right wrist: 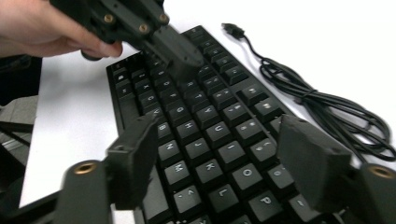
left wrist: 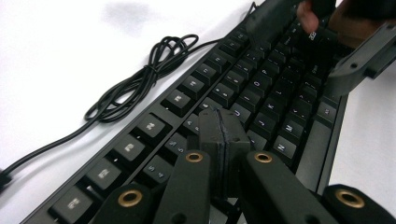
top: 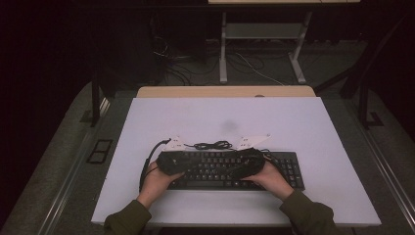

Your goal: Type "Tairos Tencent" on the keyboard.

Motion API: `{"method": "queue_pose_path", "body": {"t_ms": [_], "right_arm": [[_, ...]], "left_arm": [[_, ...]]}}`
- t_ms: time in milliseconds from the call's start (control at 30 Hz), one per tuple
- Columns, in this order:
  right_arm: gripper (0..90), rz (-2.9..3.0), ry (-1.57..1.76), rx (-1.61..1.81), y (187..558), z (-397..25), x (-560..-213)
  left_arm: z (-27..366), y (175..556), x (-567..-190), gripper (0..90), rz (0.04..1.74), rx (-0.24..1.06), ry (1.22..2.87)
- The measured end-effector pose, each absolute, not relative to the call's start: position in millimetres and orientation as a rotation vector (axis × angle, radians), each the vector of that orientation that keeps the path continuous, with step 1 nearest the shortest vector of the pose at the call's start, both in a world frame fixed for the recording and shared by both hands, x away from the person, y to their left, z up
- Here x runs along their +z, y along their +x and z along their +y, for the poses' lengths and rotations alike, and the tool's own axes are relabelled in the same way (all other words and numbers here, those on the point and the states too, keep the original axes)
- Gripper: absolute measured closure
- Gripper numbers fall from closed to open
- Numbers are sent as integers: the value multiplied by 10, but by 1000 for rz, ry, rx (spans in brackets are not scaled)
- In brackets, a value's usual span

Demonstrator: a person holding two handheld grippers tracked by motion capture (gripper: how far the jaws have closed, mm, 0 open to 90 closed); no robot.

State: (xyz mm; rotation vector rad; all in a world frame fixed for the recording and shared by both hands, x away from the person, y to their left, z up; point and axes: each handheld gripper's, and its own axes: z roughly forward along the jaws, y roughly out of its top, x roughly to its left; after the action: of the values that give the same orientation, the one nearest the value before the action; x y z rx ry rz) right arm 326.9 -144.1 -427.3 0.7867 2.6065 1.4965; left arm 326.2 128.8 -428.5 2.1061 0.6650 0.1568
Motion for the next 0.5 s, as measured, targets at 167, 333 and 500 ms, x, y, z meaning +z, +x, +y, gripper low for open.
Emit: {"method": "queue_pose_path", "body": {"t_ms": [167,333,500], "right_arm": [[236,2584,810,1504,3286,-1494,-4264],[236,2573,818,1507,3296,-1517,-4260],[236,2571,817,1503,3305,-1531,-4259]], "left_arm": [[1243,3279,-4329,893,671,158,2130],[1227,3301,-4366,893,672,162,2156],[1204,3292,-4367,893,663,161,2162]]}}
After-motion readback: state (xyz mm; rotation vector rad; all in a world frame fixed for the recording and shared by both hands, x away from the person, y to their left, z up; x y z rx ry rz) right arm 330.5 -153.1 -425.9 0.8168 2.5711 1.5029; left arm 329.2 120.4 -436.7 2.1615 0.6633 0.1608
